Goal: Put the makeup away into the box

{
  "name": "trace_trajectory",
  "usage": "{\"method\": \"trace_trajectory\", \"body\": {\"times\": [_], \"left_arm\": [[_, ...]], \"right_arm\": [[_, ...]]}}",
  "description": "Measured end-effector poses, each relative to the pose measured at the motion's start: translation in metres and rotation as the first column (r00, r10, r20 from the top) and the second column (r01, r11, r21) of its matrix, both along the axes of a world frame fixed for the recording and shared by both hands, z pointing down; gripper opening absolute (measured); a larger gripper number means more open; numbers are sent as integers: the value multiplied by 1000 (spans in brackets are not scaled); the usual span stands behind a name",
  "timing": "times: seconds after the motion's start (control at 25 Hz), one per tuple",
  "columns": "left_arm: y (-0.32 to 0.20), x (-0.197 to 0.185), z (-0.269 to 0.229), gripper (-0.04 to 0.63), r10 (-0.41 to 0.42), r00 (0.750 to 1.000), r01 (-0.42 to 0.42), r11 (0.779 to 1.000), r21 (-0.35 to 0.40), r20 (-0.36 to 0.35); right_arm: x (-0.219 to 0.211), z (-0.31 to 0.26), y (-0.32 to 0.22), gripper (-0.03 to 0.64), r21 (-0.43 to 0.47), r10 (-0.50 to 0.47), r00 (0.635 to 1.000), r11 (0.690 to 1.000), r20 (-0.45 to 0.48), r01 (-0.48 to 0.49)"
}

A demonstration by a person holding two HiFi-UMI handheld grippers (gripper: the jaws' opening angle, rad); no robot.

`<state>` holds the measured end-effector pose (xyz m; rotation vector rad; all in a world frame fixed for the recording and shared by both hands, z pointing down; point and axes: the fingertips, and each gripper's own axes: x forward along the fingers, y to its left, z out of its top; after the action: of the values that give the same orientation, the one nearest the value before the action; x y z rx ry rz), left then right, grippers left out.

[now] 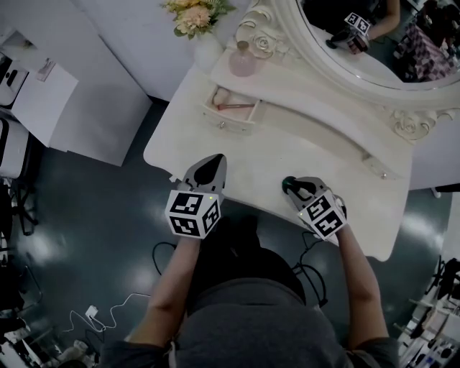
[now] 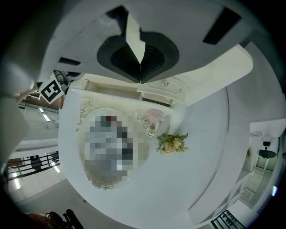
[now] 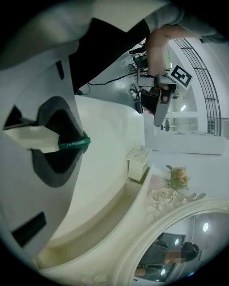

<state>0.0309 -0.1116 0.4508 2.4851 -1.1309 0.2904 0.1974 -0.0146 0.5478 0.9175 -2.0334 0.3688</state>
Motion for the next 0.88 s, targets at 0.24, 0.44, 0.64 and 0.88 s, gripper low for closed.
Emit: {"method": "trace_trajectory", "body": {"times": [0.24,0.44,0.64,0.88], "left_arm": [[5,-8,1,6,-34,999,34,999,1,6],[11,-8,1,6,-47,999,47,999,-2,8],[14,-6,-4,6,-49,999,49,999,11,16],[14,-6,-8,6,-52,998,51,998,25,29]], "right_arm": [[-3,6,1,44,-19,-50,998,999,-34,50],[-5,7,3,11,-17,-92,995,996,-46,92],[-3,4,3,6,4,-94,995,996,-42,95],[-2,-20,-3,6,58,-16,999,998,36,14]]}}
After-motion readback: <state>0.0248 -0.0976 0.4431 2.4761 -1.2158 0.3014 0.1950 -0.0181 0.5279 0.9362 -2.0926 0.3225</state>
